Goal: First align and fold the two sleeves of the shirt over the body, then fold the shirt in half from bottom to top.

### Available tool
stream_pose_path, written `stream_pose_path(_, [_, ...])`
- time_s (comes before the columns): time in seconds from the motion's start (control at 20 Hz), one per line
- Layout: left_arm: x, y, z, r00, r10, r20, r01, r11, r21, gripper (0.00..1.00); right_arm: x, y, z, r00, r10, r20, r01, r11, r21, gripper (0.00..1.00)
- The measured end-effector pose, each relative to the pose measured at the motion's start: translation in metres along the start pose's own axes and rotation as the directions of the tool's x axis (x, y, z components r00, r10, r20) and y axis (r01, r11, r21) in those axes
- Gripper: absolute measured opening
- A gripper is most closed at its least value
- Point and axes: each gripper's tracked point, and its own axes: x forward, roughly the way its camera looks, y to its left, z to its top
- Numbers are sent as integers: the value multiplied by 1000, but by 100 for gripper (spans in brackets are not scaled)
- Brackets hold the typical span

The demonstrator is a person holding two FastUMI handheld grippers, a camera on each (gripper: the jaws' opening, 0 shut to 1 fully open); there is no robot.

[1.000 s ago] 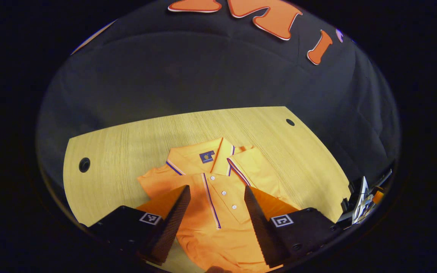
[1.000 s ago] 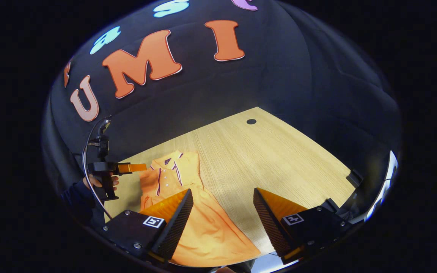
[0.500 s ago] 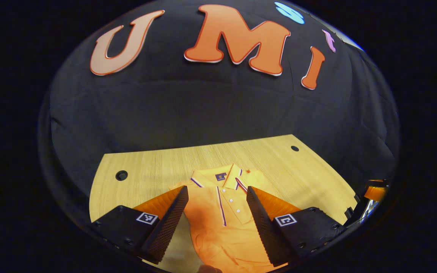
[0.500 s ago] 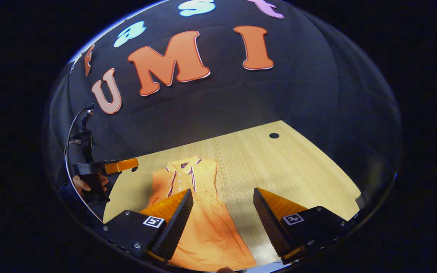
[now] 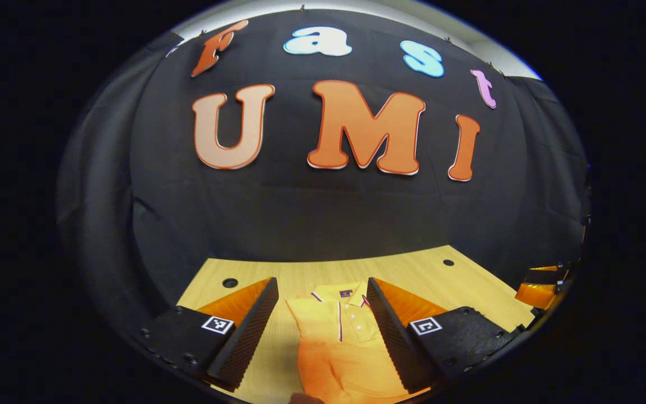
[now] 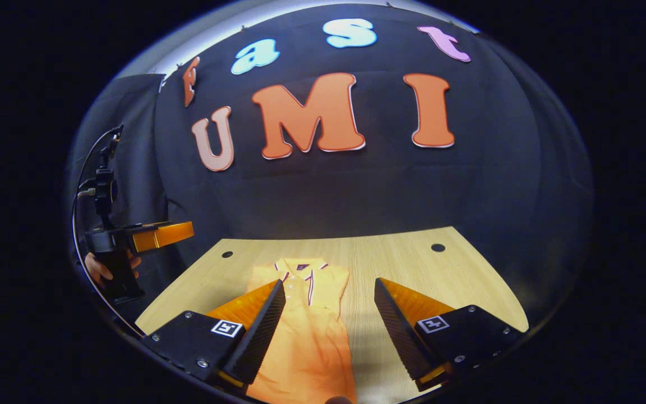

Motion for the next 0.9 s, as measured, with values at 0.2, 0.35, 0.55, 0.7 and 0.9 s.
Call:
stream_pose_path(0.2, [-57,3,16,988,92,121,-95,995,20,98,-21,11,13,988,51,144,-36,994,-105,98])
stream_pose_path(0.35, [-102,3,25,961,139,240,-153,987,39,98,-31,4,6,984,31,175,-9,992,-128,98])
stream_pose_path(0.55, [-134,-1,-20,965,187,185,-196,980,35,97,-42,4,-21,991,56,124,-46,995,-85,98])
stream_pose_path(0.7, [-141,-5,-79,985,173,24,-174,984,45,97,-46,-2,-59,998,50,29,-48,996,-75,98])
stream_pose_path(0.9, [-134,-6,-143,973,147,-180,-145,989,29,97,-48,-14,-119,987,14,-162,-23,998,-53,98])
